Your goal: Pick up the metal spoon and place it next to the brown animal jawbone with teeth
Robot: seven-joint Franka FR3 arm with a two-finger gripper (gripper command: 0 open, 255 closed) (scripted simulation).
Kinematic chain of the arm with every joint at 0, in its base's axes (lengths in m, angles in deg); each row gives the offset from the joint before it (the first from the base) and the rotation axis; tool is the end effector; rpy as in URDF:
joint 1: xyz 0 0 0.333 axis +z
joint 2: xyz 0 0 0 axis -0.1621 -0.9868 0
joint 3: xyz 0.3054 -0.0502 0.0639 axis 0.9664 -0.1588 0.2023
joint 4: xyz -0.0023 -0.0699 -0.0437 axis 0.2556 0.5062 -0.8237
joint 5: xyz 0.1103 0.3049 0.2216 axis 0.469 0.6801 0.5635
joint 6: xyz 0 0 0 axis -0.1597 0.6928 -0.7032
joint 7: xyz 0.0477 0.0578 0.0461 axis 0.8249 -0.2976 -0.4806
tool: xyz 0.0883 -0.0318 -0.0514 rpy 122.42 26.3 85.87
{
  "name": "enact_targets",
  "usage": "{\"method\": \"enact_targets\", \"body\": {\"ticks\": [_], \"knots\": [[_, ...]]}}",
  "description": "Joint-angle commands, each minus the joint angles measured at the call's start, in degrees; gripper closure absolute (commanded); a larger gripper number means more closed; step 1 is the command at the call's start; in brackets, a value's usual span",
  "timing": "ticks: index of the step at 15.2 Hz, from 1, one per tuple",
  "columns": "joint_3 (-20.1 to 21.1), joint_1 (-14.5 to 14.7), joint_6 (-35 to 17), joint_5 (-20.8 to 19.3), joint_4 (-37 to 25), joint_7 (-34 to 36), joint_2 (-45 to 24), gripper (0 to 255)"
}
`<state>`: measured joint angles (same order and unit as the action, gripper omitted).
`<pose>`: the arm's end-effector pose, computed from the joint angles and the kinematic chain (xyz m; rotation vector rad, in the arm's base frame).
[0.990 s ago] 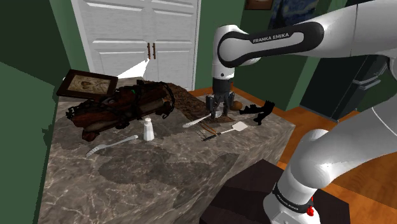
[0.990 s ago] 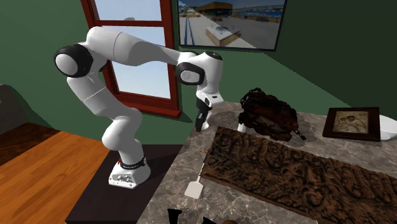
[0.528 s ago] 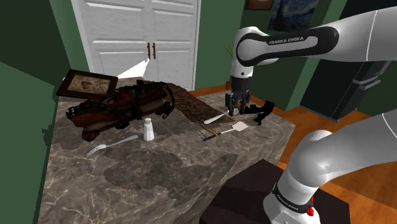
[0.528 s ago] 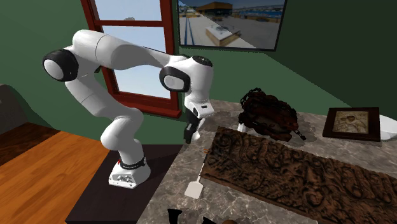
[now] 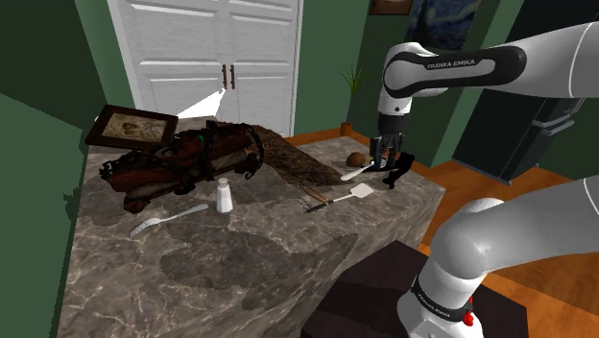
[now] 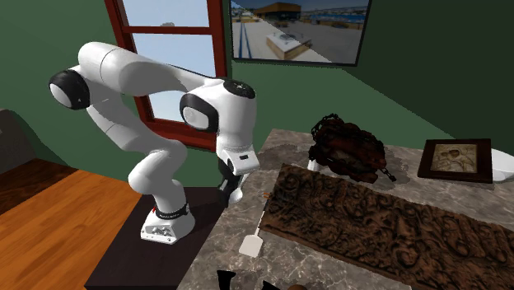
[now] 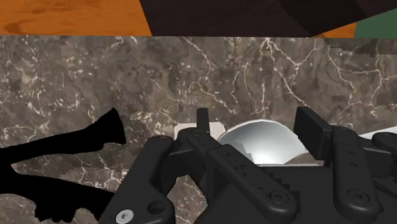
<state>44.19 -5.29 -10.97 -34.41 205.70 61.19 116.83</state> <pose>0.2881 -0.1718 0.4896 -3.0395 0.4567 0.2291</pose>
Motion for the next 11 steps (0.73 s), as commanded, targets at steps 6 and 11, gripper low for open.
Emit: {"method": "enact_targets", "body": {"ticks": [6, 11], "knots": [[-8.31, -4.42, 0.17, -6.59, -1.94, -9.83, -0.86, 255], [-13.34, -6.30, -1.10, -9.71, -3.90, -15.44, -3.22, 255]]}}
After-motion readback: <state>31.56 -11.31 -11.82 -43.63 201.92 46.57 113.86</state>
